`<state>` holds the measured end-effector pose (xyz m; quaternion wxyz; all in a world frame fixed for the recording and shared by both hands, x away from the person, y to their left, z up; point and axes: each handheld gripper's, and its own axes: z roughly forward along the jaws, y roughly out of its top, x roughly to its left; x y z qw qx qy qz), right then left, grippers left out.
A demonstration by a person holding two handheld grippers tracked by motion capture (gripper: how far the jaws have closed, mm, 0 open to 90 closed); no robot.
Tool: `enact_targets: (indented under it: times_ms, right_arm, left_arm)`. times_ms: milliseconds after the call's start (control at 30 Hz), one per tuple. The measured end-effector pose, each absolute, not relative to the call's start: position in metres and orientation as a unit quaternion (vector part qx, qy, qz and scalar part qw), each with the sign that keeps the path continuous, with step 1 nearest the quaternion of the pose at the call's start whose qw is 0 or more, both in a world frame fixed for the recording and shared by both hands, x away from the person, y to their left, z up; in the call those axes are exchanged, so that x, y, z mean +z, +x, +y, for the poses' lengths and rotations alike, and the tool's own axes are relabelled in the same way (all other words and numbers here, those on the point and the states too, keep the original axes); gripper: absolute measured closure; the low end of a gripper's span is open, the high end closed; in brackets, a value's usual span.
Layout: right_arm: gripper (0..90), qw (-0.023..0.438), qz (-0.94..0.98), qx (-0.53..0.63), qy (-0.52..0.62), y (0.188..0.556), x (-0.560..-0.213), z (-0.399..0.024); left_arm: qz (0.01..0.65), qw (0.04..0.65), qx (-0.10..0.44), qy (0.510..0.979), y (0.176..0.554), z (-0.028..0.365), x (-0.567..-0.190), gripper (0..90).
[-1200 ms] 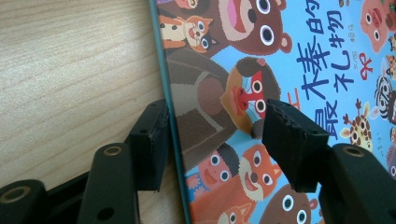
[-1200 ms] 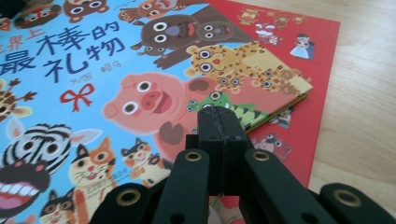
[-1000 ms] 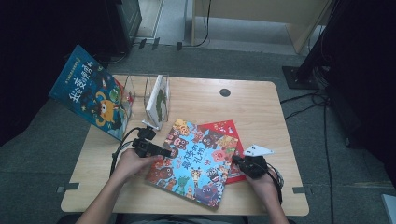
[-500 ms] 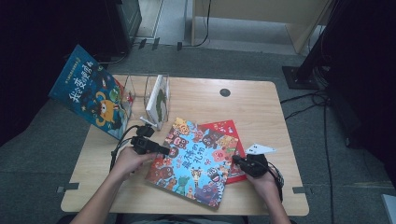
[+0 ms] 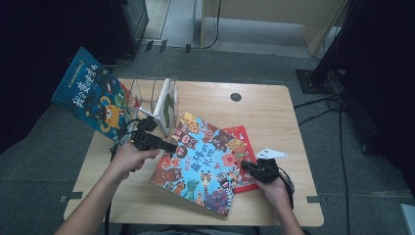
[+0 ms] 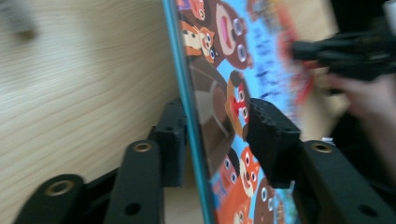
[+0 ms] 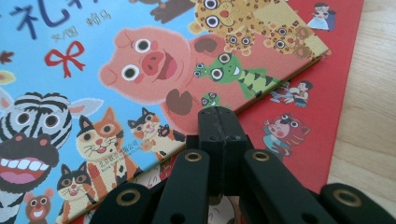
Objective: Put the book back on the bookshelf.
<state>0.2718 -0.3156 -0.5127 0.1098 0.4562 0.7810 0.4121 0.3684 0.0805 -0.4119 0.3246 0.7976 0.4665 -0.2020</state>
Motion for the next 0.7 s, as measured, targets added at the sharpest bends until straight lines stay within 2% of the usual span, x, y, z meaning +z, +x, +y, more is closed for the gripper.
enact_targets:
  times_ms: [200,533,667,700]
  right_arm:
    - [90.0,0.105,0.784,0.418,0.446,0.278,-0.514,-0.304]
    - [90.0,0.108,0.793,0.418,0.43,0.289,-0.513,-0.284]
    - [83.4,0.124,0.798,0.417,0.417,0.292,-0.513,-0.278]
    - [82.6,0.12,0.8,0.416,0.414,0.294,-0.513,-0.277]
  left_arm:
    - [0.465,0.324,-0.21,0.796,0.371,0.072,-0.394,64.9]
    - [0.462,0.276,-0.205,0.817,0.38,0.052,-0.377,67.7]
    - [0.448,0.303,-0.238,0.807,0.386,0.055,-0.369,75.3]
    - [0.447,0.294,-0.229,0.813,0.386,0.053,-0.365,76.1]
